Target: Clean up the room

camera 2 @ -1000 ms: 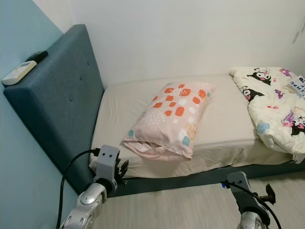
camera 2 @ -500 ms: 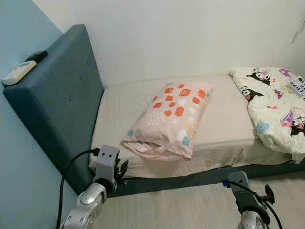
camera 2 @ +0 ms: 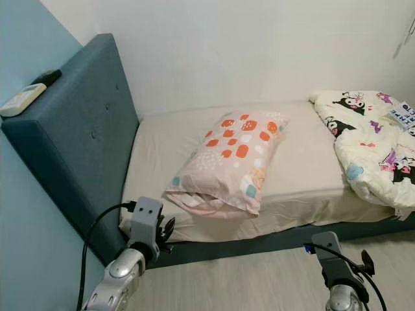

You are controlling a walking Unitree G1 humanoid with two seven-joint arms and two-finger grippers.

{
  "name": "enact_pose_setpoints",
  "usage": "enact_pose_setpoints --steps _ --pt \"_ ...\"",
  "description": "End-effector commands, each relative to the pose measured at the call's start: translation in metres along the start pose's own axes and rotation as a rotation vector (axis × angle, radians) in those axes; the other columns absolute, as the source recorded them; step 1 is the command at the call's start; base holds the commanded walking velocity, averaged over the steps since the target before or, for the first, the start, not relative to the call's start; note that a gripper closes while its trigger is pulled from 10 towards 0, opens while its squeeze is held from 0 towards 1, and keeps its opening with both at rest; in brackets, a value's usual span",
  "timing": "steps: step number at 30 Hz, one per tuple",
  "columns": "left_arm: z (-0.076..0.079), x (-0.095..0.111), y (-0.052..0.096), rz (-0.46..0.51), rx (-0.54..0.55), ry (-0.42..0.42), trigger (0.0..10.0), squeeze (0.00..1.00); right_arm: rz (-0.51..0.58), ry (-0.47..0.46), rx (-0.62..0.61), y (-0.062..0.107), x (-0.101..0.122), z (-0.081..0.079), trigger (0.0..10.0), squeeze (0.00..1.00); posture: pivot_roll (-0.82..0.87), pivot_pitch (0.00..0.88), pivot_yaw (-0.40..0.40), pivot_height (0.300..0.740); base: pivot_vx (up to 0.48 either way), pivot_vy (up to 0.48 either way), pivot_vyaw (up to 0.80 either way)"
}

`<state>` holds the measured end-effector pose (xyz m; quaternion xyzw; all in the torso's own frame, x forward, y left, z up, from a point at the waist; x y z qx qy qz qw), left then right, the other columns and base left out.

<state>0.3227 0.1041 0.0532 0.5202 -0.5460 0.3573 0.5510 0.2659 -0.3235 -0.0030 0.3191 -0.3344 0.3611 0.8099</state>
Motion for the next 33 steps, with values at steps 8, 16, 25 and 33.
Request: enact_pose_setpoints --steps 8,16,25,33 --pt "0.0047 -0.0008 -0.002 -0.008 -0.011 0.016 10.0 0.0 -0.01 -0.015 -0.004 -0.0016 -0.0024 0.0021 10.0 0.0 -0.06 0.044 0.006 0.74 0.0 0.0 0.0" --pt "0.0016 0.0005 -0.002 -0.004 -0.007 0.013 10.0 0.0 -0.013 -0.015 -0.003 -0.0029 -0.0029 0.0024 10.0 0.0 -0.05 0.044 0.007 0.74 0.0 0.0 0.0" --pt "0.0013 0.0 -0.0018 -0.006 -0.013 0.009 10.0 0.0 -0.01 -0.016 -0.003 -0.0034 -0.0022 0.0014 10.0 0.0 -0.06 0.046 0.022 0.74 0.0 0.0 0.0" --pt "0.0005 0.0002 -0.003 -0.008 -0.027 0.001 10.0 0.0 -0.005 -0.017 -0.002 -0.0032 -0.0004 -0.0019 10.0 0.0 -0.07 0.046 0.048 0.74 0.0 0.0 0.0"
Point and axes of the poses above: a point about 5 cm out from each wrist's last joint towards the gripper, its own y axis pointing back from the gripper into the wrist, its own x axis along the axis of the wrist's last joint, z = x × y, the point moved 4 cm from there along -y, pointing out of the wrist towards the gripper, and after that the axes turned 8 degrees about -y, right-handed, at the moved point
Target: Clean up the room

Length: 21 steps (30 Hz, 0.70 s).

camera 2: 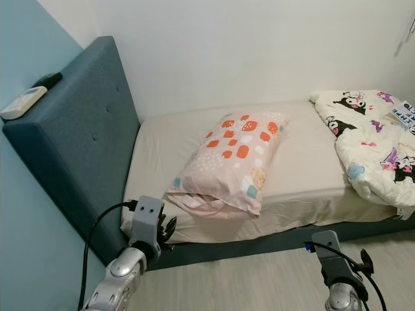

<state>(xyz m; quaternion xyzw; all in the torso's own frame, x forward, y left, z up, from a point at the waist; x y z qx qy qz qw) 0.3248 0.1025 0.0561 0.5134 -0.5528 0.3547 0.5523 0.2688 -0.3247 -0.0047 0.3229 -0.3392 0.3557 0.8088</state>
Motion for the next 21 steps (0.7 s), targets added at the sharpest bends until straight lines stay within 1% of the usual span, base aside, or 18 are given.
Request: enact_pose_setpoints --steps 1,10,16,21 --pt "0.0 -0.003 -0.001 -0.019 -0.011 0.005 10.0 0.0 0.002 -0.002 -0.002 0.0 0.0 -0.001 10.0 0.0 -0.07 0.046 0.048 0.74 0.0 0.0 0.0" --pt "0.002 0.0 -0.005 -0.012 -0.016 0.012 10.0 0.0 0.002 -0.002 0.0 0.0 0.001 -0.004 10.0 0.0 -0.06 0.026 0.048 0.74 0.0 0.0 0.0" --pt "-0.005 0.002 -0.005 -0.005 0.013 0.009 10.0 0.0 0.001 -0.002 0.0 0.0 0.0 -0.004 10.0 0.0 -0.03 0.013 0.016 0.74 0.0 0.0 0.0" --pt "-0.009 0.002 -0.004 -0.002 0.03 0.01 10.0 0.0 0.002 -0.002 -0.001 0.001 -0.001 -0.003 10.0 0.0 -0.02 0.012 0.006 0.74 0.0 0.0 0.0"
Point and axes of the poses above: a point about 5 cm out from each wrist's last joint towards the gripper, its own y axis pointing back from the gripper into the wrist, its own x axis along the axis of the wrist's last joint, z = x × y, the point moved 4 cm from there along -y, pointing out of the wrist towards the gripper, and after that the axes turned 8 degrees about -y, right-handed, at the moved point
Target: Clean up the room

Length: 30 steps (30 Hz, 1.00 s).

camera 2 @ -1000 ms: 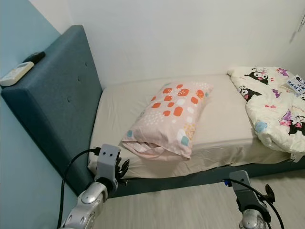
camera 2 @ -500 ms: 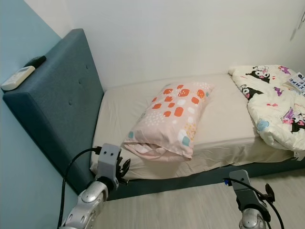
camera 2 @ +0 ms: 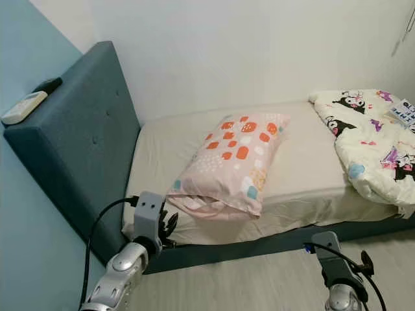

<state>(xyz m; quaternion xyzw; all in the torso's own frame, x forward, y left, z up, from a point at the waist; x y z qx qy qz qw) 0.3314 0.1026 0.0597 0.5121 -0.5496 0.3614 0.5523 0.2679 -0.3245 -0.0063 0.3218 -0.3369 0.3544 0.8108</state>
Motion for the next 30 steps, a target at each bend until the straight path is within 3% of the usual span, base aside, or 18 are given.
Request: enact_pose_setpoints --steps 1,30 --pt "-0.0086 -0.0026 0.0015 -0.006 0.027 -0.001 10.0 0.0 0.007 -0.007 0.001 0.0007 0.0009 -0.0026 10.0 0.0 -0.03 0.01 0.009 0.74 0.0 0.0 0.0" --pt "-0.0092 -0.0015 -0.0015 -0.004 0.023 -0.003 10.0 0.0 0.008 -0.007 0.0 -0.0008 0.002 -0.0014 10.0 0.0 -0.03 0.016 0.011 0.74 0.0 0.0 0.0"
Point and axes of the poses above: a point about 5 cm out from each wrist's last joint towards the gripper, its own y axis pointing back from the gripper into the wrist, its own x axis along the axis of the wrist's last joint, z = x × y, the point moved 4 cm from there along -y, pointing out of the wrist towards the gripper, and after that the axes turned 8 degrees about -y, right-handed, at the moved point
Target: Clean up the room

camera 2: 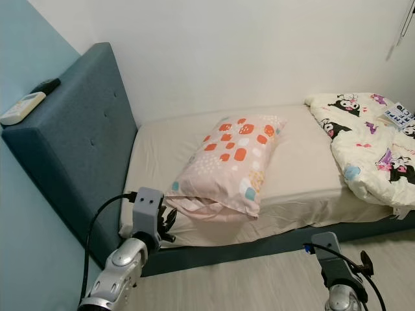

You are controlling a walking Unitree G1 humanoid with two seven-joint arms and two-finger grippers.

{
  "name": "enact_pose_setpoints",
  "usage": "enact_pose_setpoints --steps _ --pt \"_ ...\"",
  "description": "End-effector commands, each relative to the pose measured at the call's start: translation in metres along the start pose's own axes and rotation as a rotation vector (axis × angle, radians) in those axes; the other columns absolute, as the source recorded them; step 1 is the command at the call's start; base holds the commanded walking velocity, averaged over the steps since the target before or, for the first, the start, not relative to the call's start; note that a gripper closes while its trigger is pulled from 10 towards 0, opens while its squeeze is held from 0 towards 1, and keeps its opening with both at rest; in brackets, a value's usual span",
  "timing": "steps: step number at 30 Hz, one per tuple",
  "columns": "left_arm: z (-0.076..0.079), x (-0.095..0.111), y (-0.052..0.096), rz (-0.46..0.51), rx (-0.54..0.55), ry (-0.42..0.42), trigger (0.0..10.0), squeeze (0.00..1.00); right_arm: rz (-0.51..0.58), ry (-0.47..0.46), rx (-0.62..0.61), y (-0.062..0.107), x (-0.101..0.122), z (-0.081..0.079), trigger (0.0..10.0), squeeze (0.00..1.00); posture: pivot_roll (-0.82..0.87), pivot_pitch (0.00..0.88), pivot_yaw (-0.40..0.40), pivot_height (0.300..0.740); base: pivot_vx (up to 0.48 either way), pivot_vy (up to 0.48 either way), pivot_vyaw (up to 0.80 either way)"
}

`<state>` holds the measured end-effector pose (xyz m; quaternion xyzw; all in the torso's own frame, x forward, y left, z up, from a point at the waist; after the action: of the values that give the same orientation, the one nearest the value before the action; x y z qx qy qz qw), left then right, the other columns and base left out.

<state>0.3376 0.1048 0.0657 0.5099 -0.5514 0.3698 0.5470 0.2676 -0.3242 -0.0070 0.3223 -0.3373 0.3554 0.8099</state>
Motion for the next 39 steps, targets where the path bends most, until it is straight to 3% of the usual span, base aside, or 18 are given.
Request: enact_pose_setpoints --steps 1,39 --pt "-0.0049 -0.0078 0.0031 -0.021 0.012 -0.005 10.0 0.0 0.005 -0.006 -0.002 -0.0011 0.0026 -0.0009 10.0 0.0 -0.03 0.016 0.011 0.74 0.0 0.0 0.0" --pt "-0.0025 -0.0071 0.002 -0.019 0.01 0.001 10.0 0.0 0.004 -0.006 -0.001 -0.003 0.0044 -0.0005 10.0 0.0 -0.04 0.024 0.009 0.74 0.0 0.0 0.0"
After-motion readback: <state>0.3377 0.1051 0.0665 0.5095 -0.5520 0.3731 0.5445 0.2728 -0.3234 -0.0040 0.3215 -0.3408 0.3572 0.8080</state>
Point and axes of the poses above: a point about 5 cm out from each wrist's last joint towards the gripper, its own y axis pointing back from the gripper into the wrist, its own x axis along the axis of the wrist's last joint, z = x × y, the point moved 4 cm from there along -y, pointing out of the wrist towards the gripper, and after that the axes turned 8 degrees about -y, right-handed, at the moved point
